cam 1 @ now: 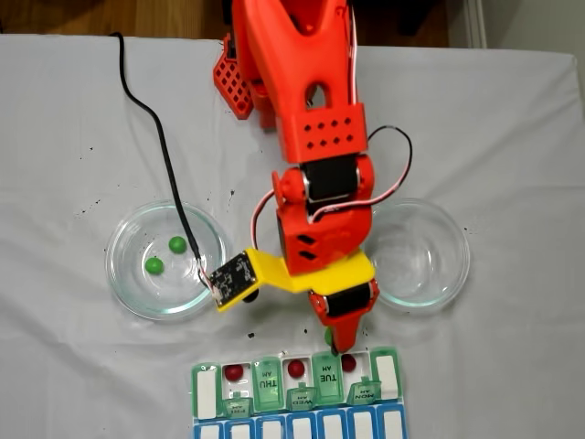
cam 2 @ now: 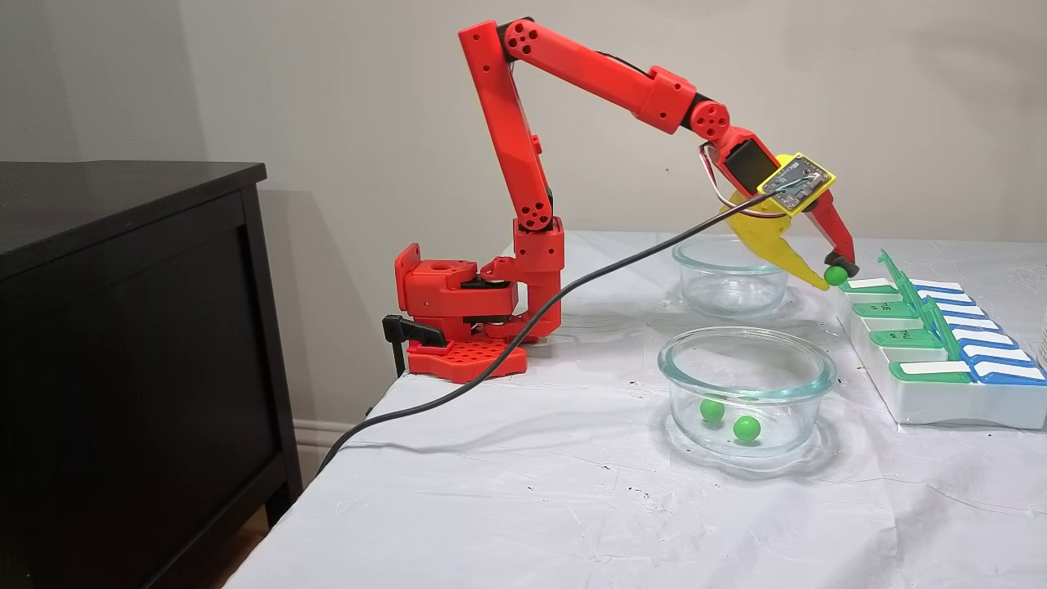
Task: Sort medicines into box.
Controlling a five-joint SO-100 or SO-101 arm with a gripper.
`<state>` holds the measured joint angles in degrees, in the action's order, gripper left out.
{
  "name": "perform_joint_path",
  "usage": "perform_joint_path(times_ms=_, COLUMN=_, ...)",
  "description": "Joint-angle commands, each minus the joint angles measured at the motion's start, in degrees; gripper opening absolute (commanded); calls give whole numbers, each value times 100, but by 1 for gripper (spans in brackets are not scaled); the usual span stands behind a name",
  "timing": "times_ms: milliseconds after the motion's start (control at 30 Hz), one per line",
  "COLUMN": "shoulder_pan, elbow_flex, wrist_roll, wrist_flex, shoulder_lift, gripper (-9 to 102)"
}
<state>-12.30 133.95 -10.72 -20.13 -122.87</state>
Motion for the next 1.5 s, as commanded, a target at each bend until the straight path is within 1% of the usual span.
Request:
perform_joint_path(times_ms=0, shoulder_pan=-105, elbow_flex=-809, wrist_roll=70, wrist_flex=114, shoulder_lift=53, gripper=0)
perform_joint_path(times_ms=200, shoulder_pan=-202, elbow_flex=-1037, wrist_roll=141, wrist_flex=132, shoulder_lift=316, gripper=0)
perform_joint_path(times_ms=400, shoulder_pan=-281, elbow_flex=-1266, wrist_roll=211, wrist_flex=-114, shoulder_lift=237, gripper=0)
perform_joint_path(times_ms=633, shoulder_pan=-439, elbow_flex=-1389, wrist_roll=237, wrist_flex=-105, shoulder_lift=404, gripper=0)
perform_joint_path(times_ms=767, shoulder_pan=-466, elbow_flex=-1485, wrist_roll=369, wrist_flex=105, shoulder_lift=668, gripper=0)
perform_joint_path(times_ms=1000, shoulder_pan=-448, elbow_flex=-1670, wrist_roll=475, wrist_flex=149, shoulder_lift=721, gripper=0)
perform_joint_path(times_ms=1467, shoulder_pan=-378, elbow_flex=-1661, wrist_roll=457, wrist_flex=686, shoulder_lift=1011, gripper=0)
